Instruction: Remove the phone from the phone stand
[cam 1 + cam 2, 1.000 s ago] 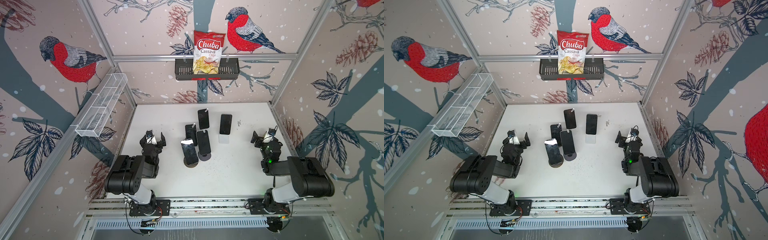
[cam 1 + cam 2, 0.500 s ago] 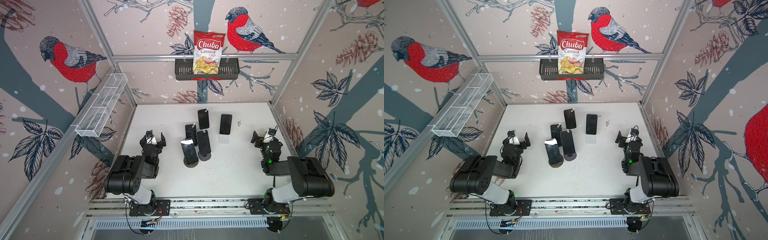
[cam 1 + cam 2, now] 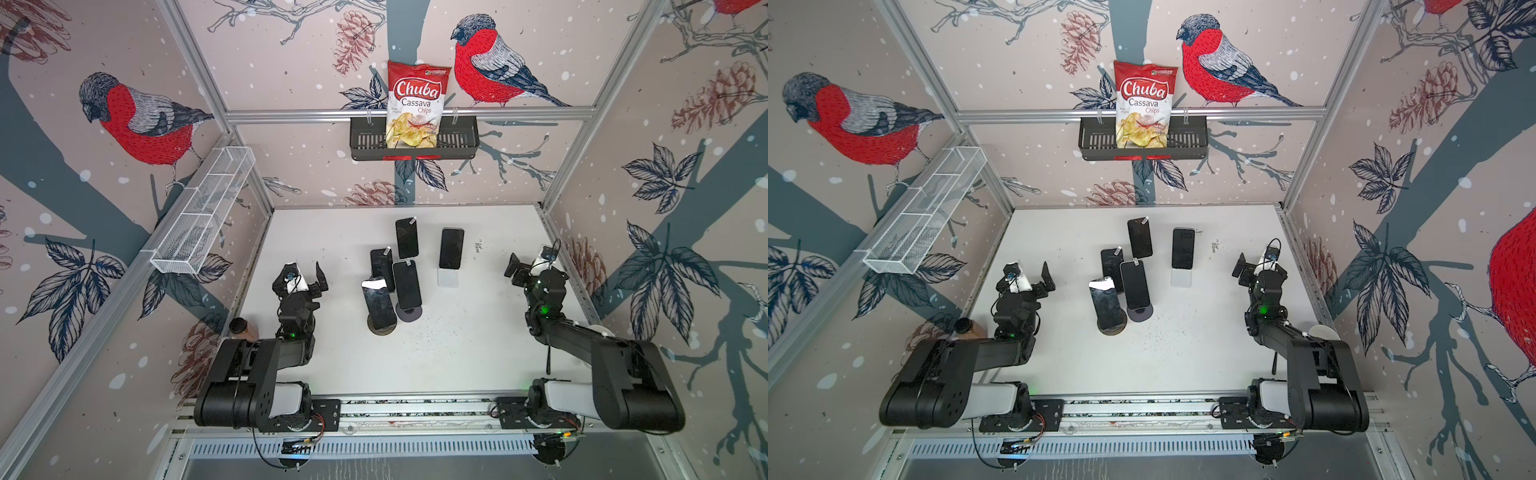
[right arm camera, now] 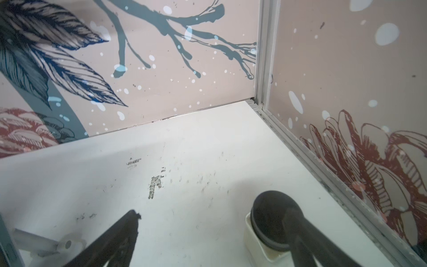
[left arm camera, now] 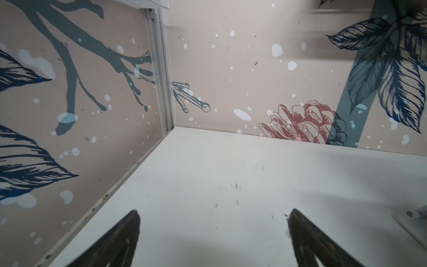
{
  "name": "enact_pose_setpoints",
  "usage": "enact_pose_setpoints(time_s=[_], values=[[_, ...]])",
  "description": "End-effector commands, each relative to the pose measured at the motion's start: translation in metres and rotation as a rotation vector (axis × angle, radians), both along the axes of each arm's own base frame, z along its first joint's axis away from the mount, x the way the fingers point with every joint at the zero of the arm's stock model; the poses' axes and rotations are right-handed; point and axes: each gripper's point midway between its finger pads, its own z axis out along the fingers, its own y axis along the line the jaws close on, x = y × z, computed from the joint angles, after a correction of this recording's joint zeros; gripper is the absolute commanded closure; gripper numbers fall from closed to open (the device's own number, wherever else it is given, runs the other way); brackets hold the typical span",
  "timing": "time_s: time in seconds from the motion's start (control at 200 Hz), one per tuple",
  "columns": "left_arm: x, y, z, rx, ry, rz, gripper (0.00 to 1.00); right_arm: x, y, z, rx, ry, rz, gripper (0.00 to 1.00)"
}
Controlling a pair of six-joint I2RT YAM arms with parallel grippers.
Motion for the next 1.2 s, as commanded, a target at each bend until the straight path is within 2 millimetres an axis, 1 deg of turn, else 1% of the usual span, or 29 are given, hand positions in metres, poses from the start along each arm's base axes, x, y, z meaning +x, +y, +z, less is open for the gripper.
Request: enact_pose_setpoints(time_s=[0.0, 0.07, 0.15, 0.231, 0.281, 0.336, 0.426, 0.556, 0.626, 0.777, 0.917, 0.997, 1.118, 1.198], values=[[0.002, 0.006, -0.004, -0.073, 0.067, 0.044, 0.01, -0.004, -0.012, 0.009, 0.083, 0.001, -0.089, 0.01], [0.004, 0.002, 0.003, -0.127, 0.083, 0.024, 0.01, -0.004, -0.016, 0.012, 0.106, 0.016, -0.122, 0.01], [0.007, -0.004, 0.006, -0.197, 0.127, 0.005, 0.01, -0.003, -0.018, 0.017, 0.126, 0.036, -0.144, 0.01], [0.01, -0.013, 0.007, -0.253, 0.182, -0.034, 0.01, -0.002, -0.017, 0.021, 0.146, 0.06, -0.142, 0.01], [0.01, -0.019, 0.005, -0.282, 0.227, -0.053, 0.01, -0.001, -0.015, 0.024, 0.164, 0.072, -0.143, 0.01], [0.01, -0.03, 0.006, -0.304, 0.26, -0.091, 0.01, -0.001, -0.015, 0.026, 0.186, 0.087, -0.147, 0.01], [0.007, -0.048, 0.007, -0.339, 0.299, -0.157, 0.01, 0.001, -0.01, 0.029, 0.218, 0.121, -0.138, 0.01], [0.0, -0.069, 0.014, -0.394, 0.325, -0.226, 0.01, 0.003, 0.008, 0.031, 0.231, 0.183, -0.09, 0.01], [-0.004, -0.081, 0.018, -0.406, 0.345, -0.282, 0.01, 0.001, 0.021, 0.03, 0.22, 0.212, -0.062, 0.01], [-0.015, -0.09, 0.029, -0.418, 0.391, -0.326, 0.01, -0.003, 0.058, 0.03, 0.19, 0.269, 0.035, 0.01], [-0.027, -0.108, 0.043, -0.491, 0.362, -0.437, 0.02, -0.01, 0.106, 0.029, 0.195, 0.309, 0.193, 0.01], [-0.033, -0.12, 0.048, -0.536, 0.348, -0.508, 0.02, -0.015, 0.132, 0.033, 0.187, 0.313, 0.26, 0.01], [-0.041, -0.13, 0.058, -0.588, 0.315, -0.579, 0.02, -0.024, 0.165, 0.038, 0.182, 0.323, 0.34, 0.01], [-0.046, -0.132, 0.064, -0.609, 0.28, -0.601, 0.02, -0.029, 0.185, 0.039, 0.192, 0.338, 0.393, 0.01]])
